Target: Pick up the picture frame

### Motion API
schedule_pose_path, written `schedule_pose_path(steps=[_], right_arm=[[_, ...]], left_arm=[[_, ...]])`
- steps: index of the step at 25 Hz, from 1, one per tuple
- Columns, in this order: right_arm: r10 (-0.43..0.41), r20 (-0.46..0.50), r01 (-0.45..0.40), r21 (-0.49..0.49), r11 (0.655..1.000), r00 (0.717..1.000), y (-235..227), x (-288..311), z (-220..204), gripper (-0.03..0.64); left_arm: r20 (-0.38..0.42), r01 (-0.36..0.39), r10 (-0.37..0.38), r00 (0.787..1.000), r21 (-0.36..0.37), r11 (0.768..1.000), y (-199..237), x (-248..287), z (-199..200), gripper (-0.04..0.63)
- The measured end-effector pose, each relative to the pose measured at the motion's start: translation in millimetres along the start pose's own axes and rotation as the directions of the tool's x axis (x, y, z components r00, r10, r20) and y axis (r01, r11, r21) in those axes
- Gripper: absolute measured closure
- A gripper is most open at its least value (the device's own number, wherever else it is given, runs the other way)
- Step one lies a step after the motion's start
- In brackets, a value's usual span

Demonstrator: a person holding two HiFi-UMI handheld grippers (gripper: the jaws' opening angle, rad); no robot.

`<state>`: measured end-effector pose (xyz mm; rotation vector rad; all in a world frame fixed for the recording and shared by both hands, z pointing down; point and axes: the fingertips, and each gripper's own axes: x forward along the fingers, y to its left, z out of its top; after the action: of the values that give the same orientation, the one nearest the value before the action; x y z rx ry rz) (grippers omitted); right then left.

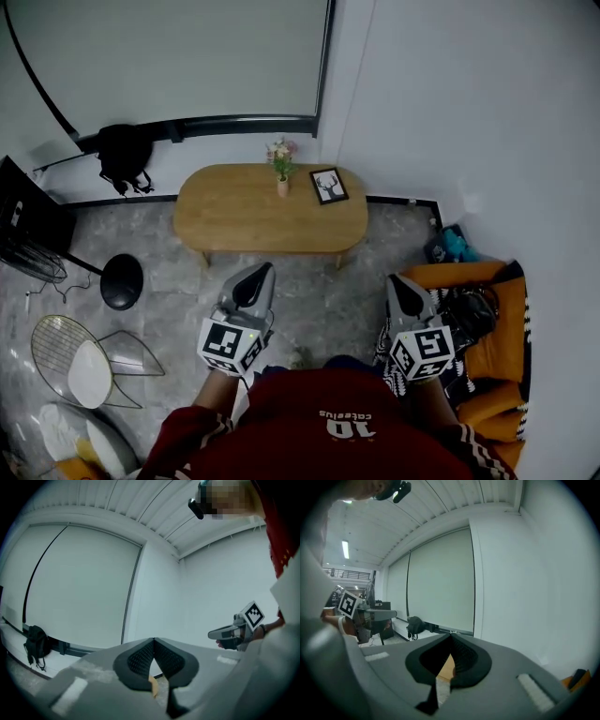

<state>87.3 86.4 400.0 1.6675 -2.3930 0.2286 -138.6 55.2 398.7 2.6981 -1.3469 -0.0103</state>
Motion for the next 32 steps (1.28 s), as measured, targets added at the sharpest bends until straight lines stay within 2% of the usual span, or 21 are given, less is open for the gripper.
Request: schedule_pose_path(steps=[4, 8, 12, 17, 21, 25, 29, 32], right_arm=[[-0.004, -0.008, 0.004, 0.0, 1.0, 1.0, -7, 13, -4, 0.618], [0.006, -0.011, -0.006, 0.011, 1.0, 1.0, -16, 37, -3, 0.618], [0.048, 0.007, -0.048, 0.028, 0.998, 0.999, -28, 76, 4, 0.618], [0.109, 0.04, -0.11, 0.032, 0.993, 0.993, -51, 152, 20, 0.618], [0.148, 0.049, -0.15, 0.039, 0.988, 0.988, -82, 220, 38, 0.618], [0.17, 0.056, -0.172, 0.05, 0.984, 0.984, -115, 284, 62, 0.618], [0.196, 0.053, -0.199, 0.066, 0.978, 0.979, -143, 328, 73, 0.618], [0.204, 0.027, -0.206, 0.057, 0.977, 0.979, -160, 351, 70, 0.617]], left_arm=[[0.001, 0.004, -0.004, 1.0, -0.041, 0.999, 8, 12, -6, 0.598], [0.014, 0.034, -0.032, 0.999, -0.142, 0.989, 17, 28, -3, 0.598], [0.02, 0.024, -0.023, 1.0, -0.095, 0.995, 26, 55, 5, 0.598], [0.001, 0.008, -0.007, 1.0, -0.034, 0.999, 53, 108, 9, 0.598], [-0.004, 0.015, -0.015, 1.0, -0.065, 0.998, 78, 172, 23, 0.598], [-0.01, 0.009, -0.009, 1.0, -0.027, 1.0, 109, 234, 44, 0.598], [-0.023, -0.023, 0.023, 0.999, 0.014, 1.0, 138, 285, 47, 0.598], [-0.029, -0.034, 0.034, 0.999, 0.007, 0.999, 148, 306, 48, 0.598]])
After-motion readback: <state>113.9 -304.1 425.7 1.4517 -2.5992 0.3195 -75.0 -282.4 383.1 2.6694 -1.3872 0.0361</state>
